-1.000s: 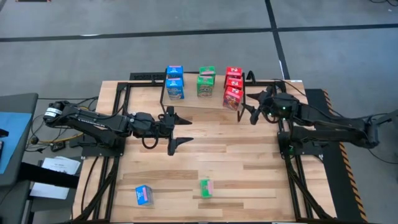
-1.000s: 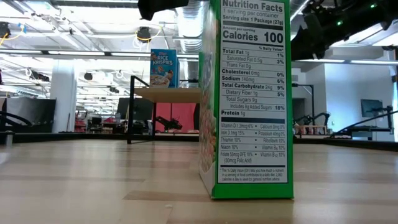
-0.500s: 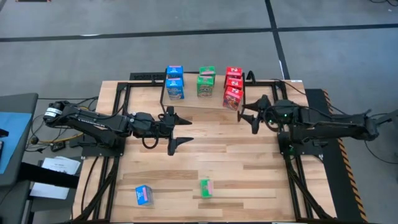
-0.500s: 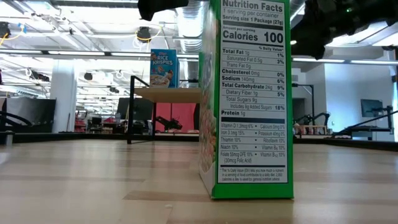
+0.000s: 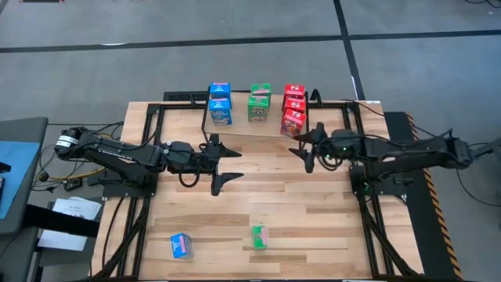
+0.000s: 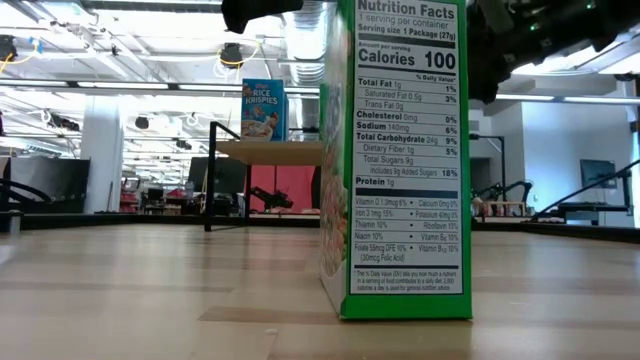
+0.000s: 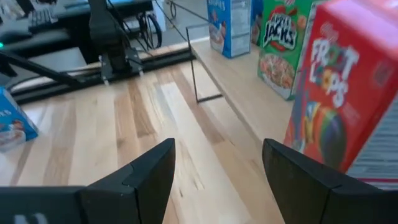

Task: Stack cereal on shelf
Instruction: Put the red cereal box on the shelf aligned with the other red cereal boxes

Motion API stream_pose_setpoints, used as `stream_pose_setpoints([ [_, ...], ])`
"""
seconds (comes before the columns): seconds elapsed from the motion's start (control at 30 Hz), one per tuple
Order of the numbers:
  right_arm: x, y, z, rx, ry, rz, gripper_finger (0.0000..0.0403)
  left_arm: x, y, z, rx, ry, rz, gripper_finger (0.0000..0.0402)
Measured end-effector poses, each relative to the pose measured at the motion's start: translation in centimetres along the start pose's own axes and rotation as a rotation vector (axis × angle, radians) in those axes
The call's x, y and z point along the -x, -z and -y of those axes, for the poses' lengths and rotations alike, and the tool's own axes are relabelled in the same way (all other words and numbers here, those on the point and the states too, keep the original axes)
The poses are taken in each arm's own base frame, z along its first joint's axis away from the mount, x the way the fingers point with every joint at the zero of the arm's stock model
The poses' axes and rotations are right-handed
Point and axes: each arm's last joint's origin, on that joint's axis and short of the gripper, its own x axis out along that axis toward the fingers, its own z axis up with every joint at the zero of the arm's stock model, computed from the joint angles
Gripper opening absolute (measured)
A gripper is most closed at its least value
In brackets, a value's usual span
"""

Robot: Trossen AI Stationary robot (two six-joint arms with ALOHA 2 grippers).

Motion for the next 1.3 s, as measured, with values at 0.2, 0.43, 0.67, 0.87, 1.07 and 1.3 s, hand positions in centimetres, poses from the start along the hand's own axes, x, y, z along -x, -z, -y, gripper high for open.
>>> stream_pose_setpoints([
  [0.2, -0.7, 0.5, 0.3, 0.01, 0.12, -0.016, 0.0265, 0.0, 0.0, 0.0, -0.002, 0.0, 0.0, 0.0304],
  [0.43, -0.6, 0.3, 0.6, 0.013, 0.151, -0.007, 0.0265, 0.0, 0.0, 0.0, -0.003, 0.0, 0.0, 0.0304],
  [0.67, -0.7, 0.3, 1.2, 0.007, 0.18, -0.012, 0.0265, 0.0, 0.0, 0.0, -0.002, 0.0, 0.0, 0.0304],
  [0.87, -0.7, 0.3, 1.1, 0.007, 0.177, -0.012, 0.0265, 0.0, 0.0, 0.0, -0.003, 0.0, -0.001, 0.0304],
  [1.07, -0.7, 0.3, 1.2, 0.006, 0.18, -0.012, 0.0265, 0.0, 0.0, 0.0, -0.003, 0.0, -0.004, 0.0304],
  [1.3, -0.7, 0.3, 1.5, 0.002, 0.192, -0.01, 0.0265, 0.0, 0.4, 0.0, -0.014, -0.004, -0.039, 0.0304],
])
